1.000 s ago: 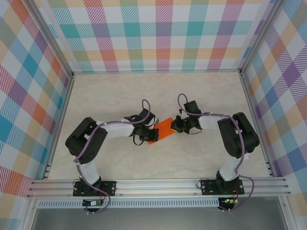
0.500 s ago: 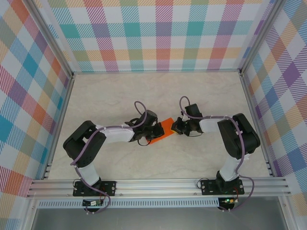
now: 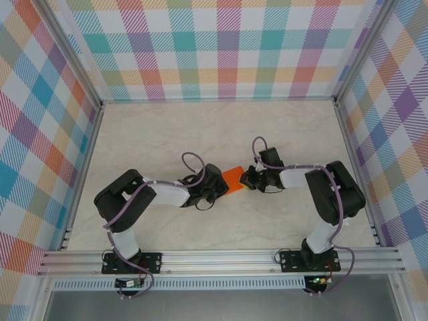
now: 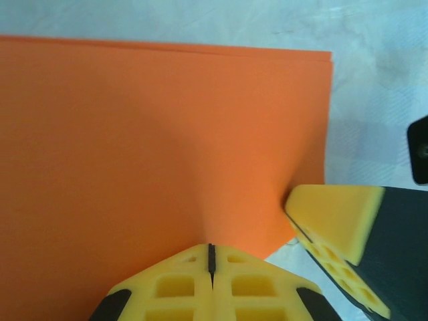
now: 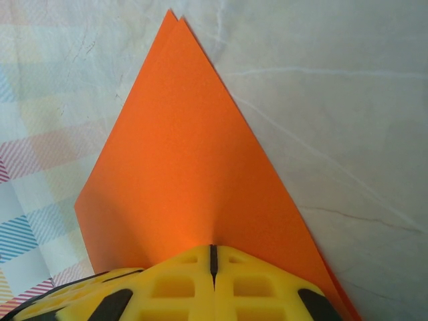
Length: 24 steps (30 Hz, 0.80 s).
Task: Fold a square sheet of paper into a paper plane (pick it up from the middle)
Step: First fold in half a square sheet of paper at the center of the table.
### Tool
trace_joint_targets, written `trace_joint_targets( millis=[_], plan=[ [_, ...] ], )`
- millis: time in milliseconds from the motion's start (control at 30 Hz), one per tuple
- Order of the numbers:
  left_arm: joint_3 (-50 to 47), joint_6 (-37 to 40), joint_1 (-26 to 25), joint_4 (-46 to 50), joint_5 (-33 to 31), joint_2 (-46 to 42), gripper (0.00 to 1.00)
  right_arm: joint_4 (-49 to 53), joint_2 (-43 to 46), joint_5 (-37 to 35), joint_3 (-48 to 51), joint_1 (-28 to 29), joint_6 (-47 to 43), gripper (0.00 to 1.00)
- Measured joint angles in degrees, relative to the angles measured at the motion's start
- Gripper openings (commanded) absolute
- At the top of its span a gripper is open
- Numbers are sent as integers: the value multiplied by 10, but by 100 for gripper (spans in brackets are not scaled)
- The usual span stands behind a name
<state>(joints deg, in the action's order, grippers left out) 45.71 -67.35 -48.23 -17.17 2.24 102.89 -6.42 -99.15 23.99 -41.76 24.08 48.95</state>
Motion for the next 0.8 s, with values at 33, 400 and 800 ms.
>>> trace_joint_targets(
  millis=[33,400,800],
  plan=[
    [-3,-5,0,-9,-1,3,0,0,0,0,0,0,0,0],
    [-40,-46,-5,-84,-15,6,0,0,-2,-4,0,0,6,0],
    [-169,-121,-9,-112,-62,-92,0,16,-23,-10,-27,6,30,0]
  ],
)
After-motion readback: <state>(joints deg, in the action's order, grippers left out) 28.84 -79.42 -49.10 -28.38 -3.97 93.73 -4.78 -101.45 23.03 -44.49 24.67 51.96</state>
